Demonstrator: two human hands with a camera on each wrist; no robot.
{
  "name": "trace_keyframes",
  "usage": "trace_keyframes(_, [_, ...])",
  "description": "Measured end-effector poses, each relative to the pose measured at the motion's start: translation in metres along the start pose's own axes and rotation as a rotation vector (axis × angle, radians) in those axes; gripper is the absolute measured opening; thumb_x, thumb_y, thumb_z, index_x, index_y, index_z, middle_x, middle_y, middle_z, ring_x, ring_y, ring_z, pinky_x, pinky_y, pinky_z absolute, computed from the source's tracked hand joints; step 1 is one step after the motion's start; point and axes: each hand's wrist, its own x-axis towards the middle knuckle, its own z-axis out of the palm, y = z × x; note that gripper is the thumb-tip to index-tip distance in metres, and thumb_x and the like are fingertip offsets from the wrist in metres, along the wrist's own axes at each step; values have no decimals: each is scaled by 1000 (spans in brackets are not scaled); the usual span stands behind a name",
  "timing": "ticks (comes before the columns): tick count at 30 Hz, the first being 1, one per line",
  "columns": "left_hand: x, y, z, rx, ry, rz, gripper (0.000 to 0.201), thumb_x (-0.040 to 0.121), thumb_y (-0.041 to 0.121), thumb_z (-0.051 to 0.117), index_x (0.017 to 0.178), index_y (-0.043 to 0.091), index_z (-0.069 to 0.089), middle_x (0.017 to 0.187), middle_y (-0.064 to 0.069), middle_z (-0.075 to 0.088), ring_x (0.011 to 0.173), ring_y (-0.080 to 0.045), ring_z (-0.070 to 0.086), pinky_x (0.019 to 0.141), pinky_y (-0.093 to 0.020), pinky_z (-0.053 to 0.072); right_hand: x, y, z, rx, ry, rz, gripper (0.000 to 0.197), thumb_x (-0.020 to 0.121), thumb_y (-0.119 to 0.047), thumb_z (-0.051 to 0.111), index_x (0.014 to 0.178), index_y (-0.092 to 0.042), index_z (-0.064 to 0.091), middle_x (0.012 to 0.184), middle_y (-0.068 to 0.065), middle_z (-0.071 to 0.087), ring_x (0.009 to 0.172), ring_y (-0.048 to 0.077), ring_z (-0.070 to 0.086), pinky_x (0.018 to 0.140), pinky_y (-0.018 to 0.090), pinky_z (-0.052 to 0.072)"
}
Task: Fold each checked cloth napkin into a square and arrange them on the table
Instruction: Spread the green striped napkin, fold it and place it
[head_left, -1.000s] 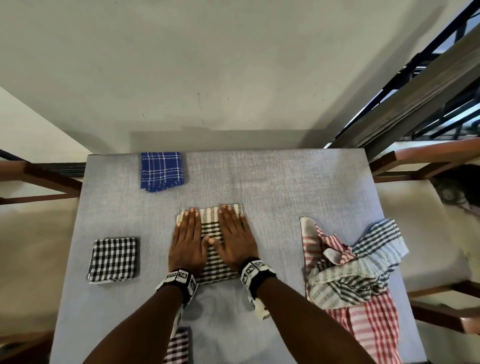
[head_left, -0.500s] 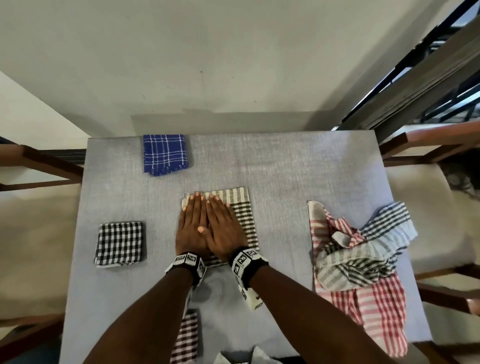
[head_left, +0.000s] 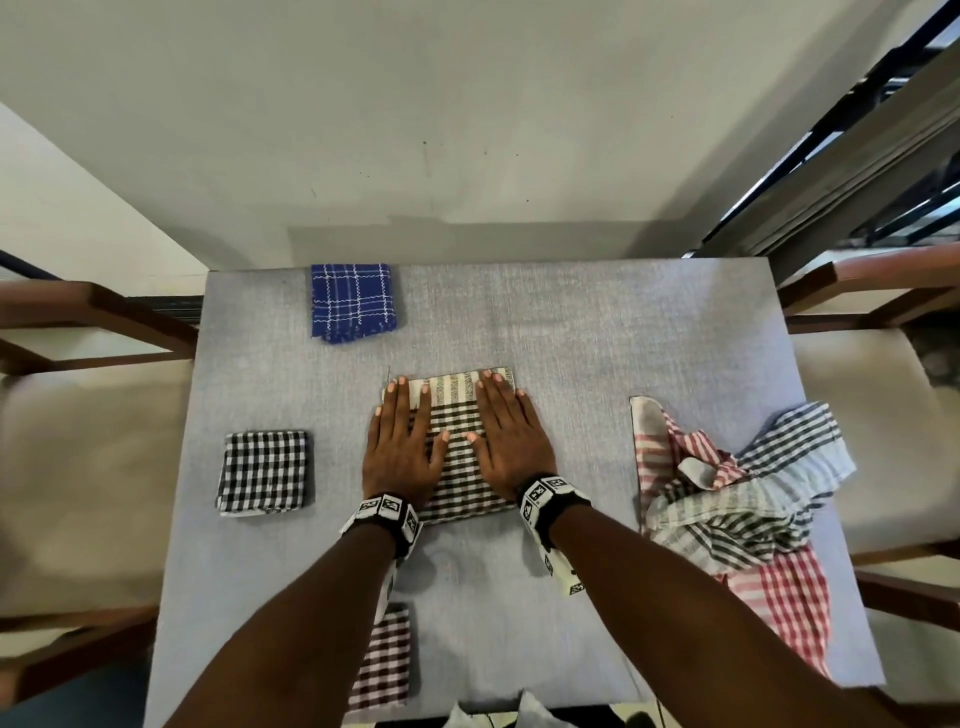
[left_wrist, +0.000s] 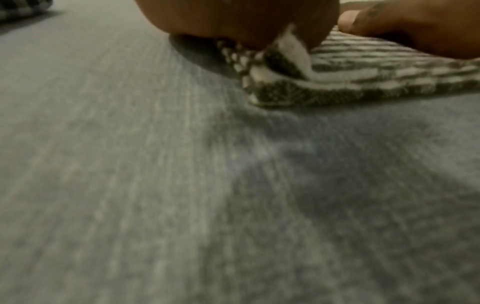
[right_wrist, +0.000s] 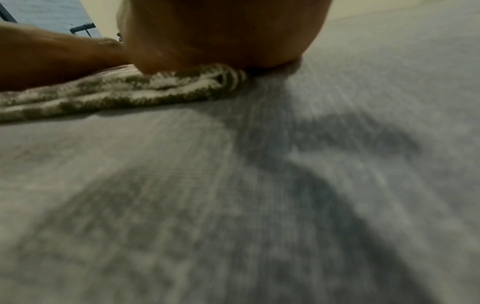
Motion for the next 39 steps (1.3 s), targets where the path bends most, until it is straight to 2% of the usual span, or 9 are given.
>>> trace_keyframes(5, [-2, -2, -1, 24, 11, -51, 77, 94, 57, 24, 154, 11, 6, 162, -9, 0, 150, -21, -4, 121, -46, 6, 1, -2, -2, 0, 19, -2, 74, 96, -39, 38, 157, -8, 9, 165, 8, 4, 152, 19, -4, 123, 46, 9])
trace_keyframes(9, [-1, 16, -7, 42, 22, -49, 70, 95, 45, 21, 153, 7, 11, 161, -11, 7, 150, -22, 1, 121, -47, 4, 5, 1, -5, -15, -6, -7, 73, 96, -40, 33, 157, -8, 8, 165, 9, 5, 152, 20, -4, 123, 46, 6])
trace_keyframes(12, [-10, 37, 1, -30, 12, -38, 67, 92, 34, 22, 153, 7, 14, 161, -11, 12, 149, -22, 6, 121, -46, 12, 8, -5, -9, -11, -27, 54, 70, 95, -36, 29, 156, -5, 13, 164, 13, 10, 152, 25, 2, 123, 48, 4])
trace_keyframes(16, [-40, 38, 28, -65, 3, -102, 65, 94, 35, 24, 153, 8, 15, 161, -10, 14, 149, -21, 10, 120, -43, 15, -26, -37, 21, 22, 4, 93, 67, 98, -38, 36, 155, -7, 21, 163, 12, 17, 152, 24, 10, 123, 46, 4])
trace_keyframes(20, [-31, 39, 20, -38, 42, -74, 66, 94, 33, 29, 153, 8, 15, 161, -10, 14, 149, -20, 8, 121, -40, 11, -30, -34, 21, -41, 49, 97, 70, 97, -41, 37, 156, -9, 17, 165, 10, 10, 152, 22, 5, 122, 48, 8])
trace_keyframes(28, [-30, 31, 19, -80, 56, -23, 64, 96, 37, 27, 153, 11, 18, 161, -7, 12, 150, -20, 4, 121, -43, 14, -36, -11, 7, 3, 65, 47, 78, 95, -50, 38, 157, -10, 11, 165, 7, 4, 152, 19, -4, 123, 48, 4])
trace_keyframes(33, [-31, 31, 19, -42, 52, 12, 61, 97, 39, 26, 154, 23, 13, 162, -7, 5, 150, -22, -3, 121, -45, 9, -35, -11, 5, 36, 21, 49, 78, 96, -50, 36, 157, -9, 11, 165, 8, 3, 152, 20, -6, 123, 48, 1])
trace_keyframes(37, [-31, 34, 10, -42, 13, 13, 61, 97, 43, 20, 154, 22, 14, 162, -8, 5, 150, -24, -1, 121, -47, 11, -35, -10, -8, 141, 1, 39, 75, 96, -43, 38, 157, -9, 10, 165, 8, 3, 152, 21, -5, 123, 49, 4])
trace_keyframes(39, [-29, 40, 2, -83, 6, -11, 66, 95, 45, 22, 154, 17, 14, 162, -11, 4, 150, -26, 2, 121, -48, 9, -42, -6, -18, 225, 105, 113, 70, 95, -33, 43, 156, -9, 18, 163, 11, 15, 152, 25, 7, 123, 46, 10])
